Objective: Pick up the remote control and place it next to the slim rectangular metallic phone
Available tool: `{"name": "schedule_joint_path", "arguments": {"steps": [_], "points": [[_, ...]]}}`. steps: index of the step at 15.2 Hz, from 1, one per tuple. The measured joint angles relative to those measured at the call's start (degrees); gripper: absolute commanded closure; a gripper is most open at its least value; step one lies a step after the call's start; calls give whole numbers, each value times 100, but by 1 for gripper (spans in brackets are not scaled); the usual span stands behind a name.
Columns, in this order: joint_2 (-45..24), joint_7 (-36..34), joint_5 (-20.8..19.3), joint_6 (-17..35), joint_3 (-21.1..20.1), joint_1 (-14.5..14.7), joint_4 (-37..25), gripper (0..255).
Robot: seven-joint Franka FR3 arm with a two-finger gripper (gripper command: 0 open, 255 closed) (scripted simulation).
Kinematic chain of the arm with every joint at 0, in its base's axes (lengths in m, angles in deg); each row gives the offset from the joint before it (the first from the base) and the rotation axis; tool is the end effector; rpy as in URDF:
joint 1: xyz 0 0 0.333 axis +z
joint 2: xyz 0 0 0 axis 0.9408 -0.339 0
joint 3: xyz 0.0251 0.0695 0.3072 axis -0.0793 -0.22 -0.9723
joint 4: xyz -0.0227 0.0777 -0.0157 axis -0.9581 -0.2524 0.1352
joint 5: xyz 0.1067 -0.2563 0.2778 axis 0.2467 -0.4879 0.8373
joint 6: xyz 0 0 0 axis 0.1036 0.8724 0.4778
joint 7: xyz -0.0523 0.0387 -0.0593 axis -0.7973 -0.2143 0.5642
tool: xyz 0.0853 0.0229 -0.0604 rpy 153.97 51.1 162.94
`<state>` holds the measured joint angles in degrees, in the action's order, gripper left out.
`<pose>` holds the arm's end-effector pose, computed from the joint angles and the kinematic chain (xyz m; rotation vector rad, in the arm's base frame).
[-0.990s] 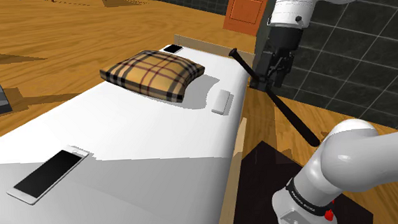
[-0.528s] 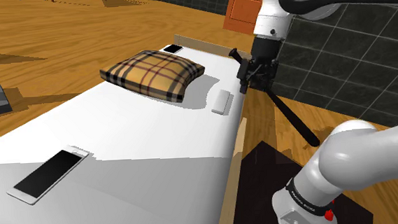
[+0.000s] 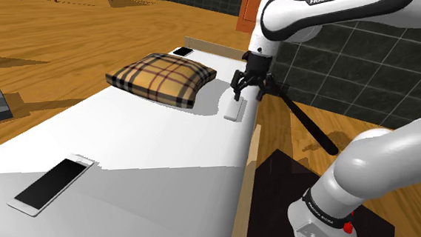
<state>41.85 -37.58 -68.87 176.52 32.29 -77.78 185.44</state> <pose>0.3860 -0.0220 0.4574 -2.9750 0.7698 0.1455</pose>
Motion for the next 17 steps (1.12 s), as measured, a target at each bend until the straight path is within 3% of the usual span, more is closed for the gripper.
{"name": "schedule_joint_path", "arguments": {"steps": [12, 17], "points": [[-2171, -1419, -427, 1863, 134, -725, -768, 0], [-2464, -1566, -471, 2269, 166, -778, -698, 0]]}}
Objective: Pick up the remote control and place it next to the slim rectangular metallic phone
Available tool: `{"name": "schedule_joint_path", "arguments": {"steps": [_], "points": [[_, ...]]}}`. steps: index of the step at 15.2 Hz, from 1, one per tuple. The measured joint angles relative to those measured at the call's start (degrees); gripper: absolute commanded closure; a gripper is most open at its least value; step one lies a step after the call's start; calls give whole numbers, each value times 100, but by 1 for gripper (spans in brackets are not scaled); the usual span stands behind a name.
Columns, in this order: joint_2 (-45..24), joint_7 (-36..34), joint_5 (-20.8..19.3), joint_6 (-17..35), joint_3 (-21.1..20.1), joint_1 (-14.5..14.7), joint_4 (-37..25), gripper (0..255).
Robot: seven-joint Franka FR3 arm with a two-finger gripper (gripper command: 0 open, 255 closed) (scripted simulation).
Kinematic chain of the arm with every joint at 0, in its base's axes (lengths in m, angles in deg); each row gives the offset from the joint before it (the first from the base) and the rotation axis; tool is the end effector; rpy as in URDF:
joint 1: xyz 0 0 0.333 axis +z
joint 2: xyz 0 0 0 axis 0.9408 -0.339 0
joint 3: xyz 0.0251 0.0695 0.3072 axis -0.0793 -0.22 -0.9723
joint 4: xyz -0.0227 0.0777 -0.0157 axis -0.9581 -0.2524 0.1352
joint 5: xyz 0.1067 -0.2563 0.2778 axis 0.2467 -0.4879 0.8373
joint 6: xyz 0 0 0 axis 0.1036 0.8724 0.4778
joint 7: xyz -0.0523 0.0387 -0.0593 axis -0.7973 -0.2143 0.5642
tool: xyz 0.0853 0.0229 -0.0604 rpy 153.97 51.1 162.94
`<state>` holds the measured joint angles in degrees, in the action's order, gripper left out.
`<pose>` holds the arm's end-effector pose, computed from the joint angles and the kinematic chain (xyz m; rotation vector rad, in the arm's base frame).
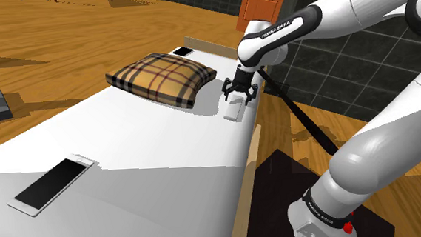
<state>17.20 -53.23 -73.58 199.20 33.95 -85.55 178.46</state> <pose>0.4787 -0.1186 0.3551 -2.8000 1.3794 0.0012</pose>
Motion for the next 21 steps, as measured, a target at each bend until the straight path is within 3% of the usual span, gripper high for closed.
{"name": "schedule_joint_path", "arguments": {"steps": [4, 10, 11, 21], "points": [[-216, 2, 0, 330, 1, -1, 115, 0], [-247, -8, 0, 371, -5, 4, 120, 0], [-247, -8, 0, 371, -5, 4, 120, 255], [-246, -11, 1, 371, -5, 4, 116, 255]]}}
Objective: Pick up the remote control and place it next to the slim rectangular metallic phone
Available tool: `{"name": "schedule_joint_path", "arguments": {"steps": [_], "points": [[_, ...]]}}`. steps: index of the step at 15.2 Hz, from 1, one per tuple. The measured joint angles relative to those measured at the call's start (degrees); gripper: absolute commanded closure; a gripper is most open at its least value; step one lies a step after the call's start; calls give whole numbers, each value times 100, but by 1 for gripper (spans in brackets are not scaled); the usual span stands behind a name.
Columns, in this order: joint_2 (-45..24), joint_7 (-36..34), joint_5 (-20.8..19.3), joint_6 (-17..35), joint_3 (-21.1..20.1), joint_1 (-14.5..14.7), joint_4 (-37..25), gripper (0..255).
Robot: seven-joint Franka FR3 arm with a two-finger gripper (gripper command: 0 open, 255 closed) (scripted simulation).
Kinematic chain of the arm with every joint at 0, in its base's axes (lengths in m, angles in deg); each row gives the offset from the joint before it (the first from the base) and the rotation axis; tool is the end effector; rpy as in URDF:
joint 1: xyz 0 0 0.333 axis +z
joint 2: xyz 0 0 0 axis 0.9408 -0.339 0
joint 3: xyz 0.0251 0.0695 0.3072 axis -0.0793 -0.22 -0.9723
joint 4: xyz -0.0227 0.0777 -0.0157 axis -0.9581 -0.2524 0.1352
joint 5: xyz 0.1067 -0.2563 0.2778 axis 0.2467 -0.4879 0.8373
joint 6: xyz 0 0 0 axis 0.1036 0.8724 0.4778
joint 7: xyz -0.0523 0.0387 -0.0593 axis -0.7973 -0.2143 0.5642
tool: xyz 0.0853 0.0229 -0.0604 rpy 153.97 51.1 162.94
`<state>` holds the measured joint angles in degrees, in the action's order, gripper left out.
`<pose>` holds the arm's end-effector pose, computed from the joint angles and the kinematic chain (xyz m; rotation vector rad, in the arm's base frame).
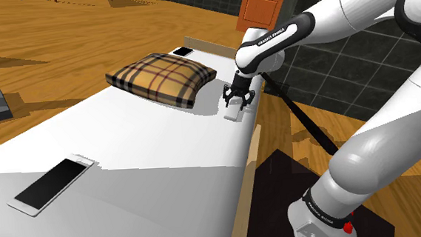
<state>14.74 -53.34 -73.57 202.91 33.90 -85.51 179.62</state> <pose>0.4799 -0.1184 0.3310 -2.7986 1.3818 -0.0011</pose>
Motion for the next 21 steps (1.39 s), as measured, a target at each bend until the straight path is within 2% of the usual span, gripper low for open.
{"name": "schedule_joint_path", "arguments": {"steps": [17, 21], "points": [[693, -16, -9, -1258, 8, -6, -562, 255], [687, -432, 30, -1289, -242, 190, -605, 255]]}}
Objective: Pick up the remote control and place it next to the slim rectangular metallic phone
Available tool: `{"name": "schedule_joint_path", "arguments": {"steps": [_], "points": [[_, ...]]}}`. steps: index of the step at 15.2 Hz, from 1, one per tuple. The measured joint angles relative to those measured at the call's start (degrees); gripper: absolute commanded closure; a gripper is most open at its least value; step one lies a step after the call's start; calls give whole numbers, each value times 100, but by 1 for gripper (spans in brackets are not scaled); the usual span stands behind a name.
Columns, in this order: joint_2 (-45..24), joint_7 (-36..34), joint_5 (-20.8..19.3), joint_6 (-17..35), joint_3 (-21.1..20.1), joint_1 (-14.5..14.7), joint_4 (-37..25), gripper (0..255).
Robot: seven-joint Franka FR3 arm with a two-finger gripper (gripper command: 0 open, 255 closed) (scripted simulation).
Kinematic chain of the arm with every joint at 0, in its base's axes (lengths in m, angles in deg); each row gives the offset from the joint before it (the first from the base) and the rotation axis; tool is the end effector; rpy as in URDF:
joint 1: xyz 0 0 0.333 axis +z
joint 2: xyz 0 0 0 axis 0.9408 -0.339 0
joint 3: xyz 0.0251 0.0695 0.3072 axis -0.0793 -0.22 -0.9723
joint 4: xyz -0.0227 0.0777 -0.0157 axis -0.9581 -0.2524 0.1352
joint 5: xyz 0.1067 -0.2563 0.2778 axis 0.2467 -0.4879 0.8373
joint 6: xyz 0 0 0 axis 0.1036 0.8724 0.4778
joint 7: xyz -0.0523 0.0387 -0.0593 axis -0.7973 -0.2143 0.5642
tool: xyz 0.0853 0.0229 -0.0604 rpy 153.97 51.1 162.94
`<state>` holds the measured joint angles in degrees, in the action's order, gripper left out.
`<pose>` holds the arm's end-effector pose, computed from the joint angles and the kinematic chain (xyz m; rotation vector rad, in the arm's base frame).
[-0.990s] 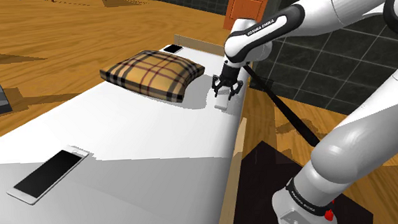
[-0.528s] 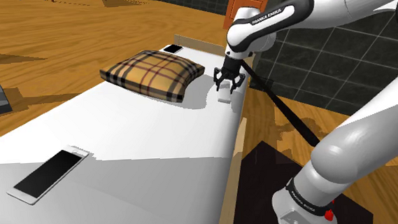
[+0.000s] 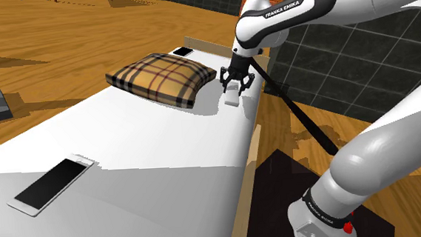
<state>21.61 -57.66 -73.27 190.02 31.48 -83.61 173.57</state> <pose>0.4885 -0.0805 0.4168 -2.8000 1.3796 0.0006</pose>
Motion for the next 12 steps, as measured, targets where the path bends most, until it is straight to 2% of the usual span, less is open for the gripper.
{"name": "schedule_joint_path", "arguments": {"steps": [7, 12], "points": [[-109, -1014, 64, -34, -591, 459, -170, 255], [-447, -1751, 14, -69, -987, 770, -557, 255]]}}
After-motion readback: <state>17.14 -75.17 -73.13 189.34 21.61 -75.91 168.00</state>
